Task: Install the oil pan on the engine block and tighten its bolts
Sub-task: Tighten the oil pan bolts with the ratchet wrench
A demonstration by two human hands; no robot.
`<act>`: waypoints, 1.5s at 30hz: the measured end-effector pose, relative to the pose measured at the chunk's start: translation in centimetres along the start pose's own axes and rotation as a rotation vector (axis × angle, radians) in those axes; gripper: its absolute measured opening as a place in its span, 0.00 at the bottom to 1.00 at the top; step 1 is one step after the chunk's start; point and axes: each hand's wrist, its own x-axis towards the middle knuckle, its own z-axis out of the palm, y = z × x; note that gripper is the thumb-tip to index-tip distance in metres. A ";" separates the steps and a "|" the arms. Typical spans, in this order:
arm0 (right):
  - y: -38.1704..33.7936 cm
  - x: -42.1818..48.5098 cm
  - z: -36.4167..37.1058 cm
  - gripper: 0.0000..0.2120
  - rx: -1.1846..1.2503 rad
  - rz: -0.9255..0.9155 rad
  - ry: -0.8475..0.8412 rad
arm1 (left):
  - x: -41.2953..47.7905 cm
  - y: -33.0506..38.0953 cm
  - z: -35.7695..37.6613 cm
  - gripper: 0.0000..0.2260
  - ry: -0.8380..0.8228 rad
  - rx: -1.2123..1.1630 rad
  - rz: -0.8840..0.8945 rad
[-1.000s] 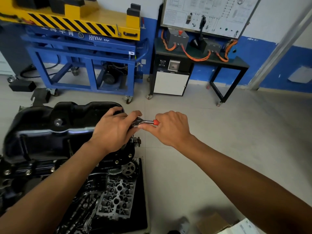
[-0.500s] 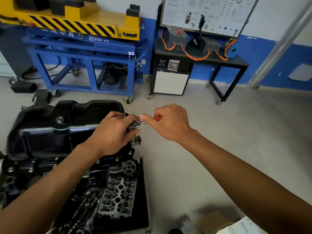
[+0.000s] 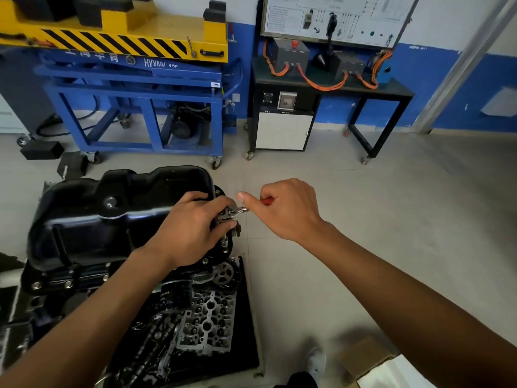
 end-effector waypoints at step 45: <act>-2.5 -6.3 -3.1 0.16 0.352 0.130 -0.430 | -1.5 3.1 3.8 0.21 0.161 -0.680 -0.306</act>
